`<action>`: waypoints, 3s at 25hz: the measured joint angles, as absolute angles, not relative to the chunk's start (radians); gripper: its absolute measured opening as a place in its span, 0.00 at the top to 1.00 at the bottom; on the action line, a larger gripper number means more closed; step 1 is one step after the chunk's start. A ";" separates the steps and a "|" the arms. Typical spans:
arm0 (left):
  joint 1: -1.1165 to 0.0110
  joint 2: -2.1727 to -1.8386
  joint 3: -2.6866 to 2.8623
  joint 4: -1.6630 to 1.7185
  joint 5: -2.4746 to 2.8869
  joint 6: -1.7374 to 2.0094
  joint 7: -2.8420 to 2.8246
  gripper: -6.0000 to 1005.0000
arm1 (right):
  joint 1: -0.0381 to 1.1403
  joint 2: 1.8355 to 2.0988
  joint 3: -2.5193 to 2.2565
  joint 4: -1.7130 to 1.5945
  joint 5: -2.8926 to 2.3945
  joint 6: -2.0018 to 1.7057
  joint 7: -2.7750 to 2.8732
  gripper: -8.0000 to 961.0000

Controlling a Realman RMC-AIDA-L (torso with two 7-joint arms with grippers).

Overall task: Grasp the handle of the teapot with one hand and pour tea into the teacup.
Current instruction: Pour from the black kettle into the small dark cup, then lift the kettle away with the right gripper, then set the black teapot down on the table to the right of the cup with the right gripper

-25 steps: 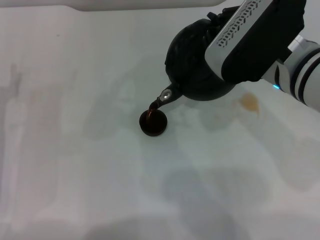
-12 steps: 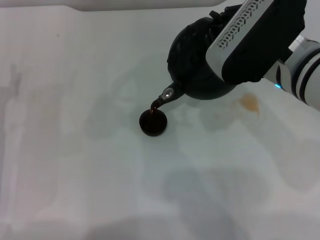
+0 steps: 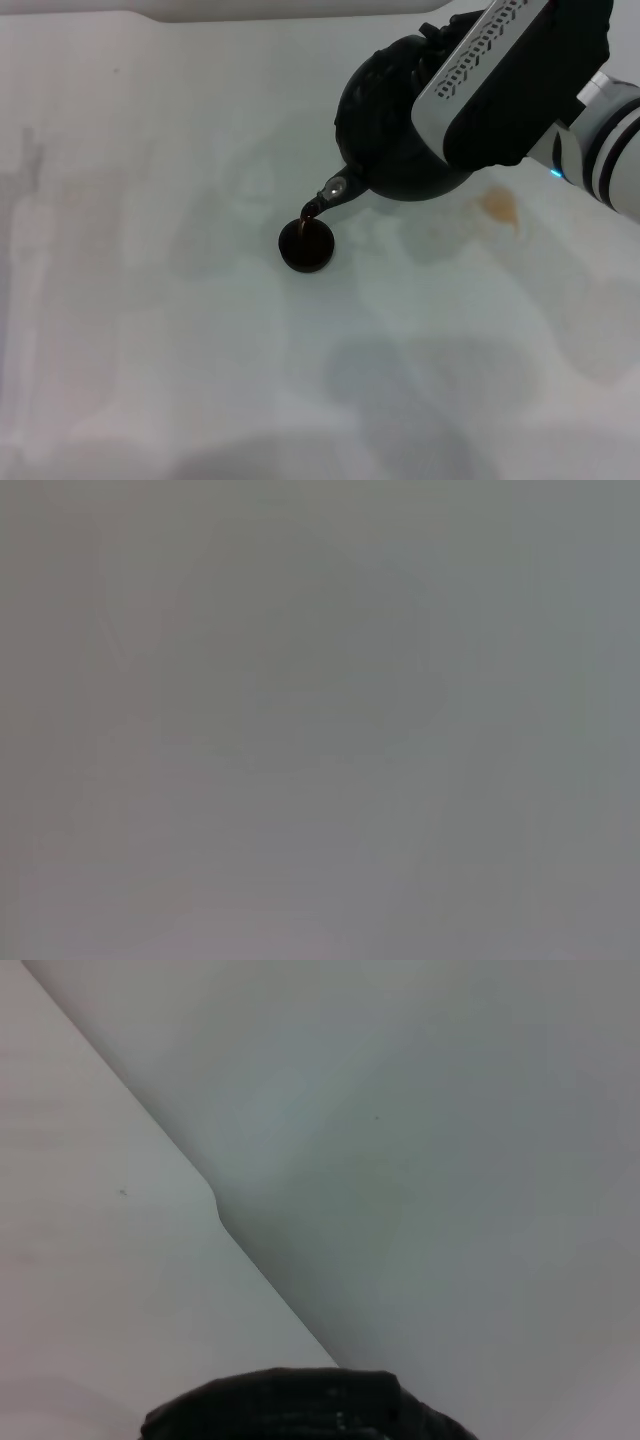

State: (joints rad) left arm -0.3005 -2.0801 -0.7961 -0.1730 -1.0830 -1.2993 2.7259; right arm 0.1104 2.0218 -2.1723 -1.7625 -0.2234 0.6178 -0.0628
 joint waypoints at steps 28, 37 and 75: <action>-0.301 -2.080 -0.796 -0.173 -1.083 -1.299 2.726 0.16 | 0.106 2.022 -2.183 -1.766 -0.251 0.618 -0.063 0.85; -0.301 -2.080 -0.796 -0.173 -1.083 -1.299 2.726 0.16 | 0.104 2.022 -2.193 -1.767 -0.273 0.617 -0.060 0.85; -0.301 -2.077 -0.796 -0.175 -1.080 -1.303 2.726 0.16 | -0.042 2.012 -1.980 -1.788 0.166 0.560 0.003 0.85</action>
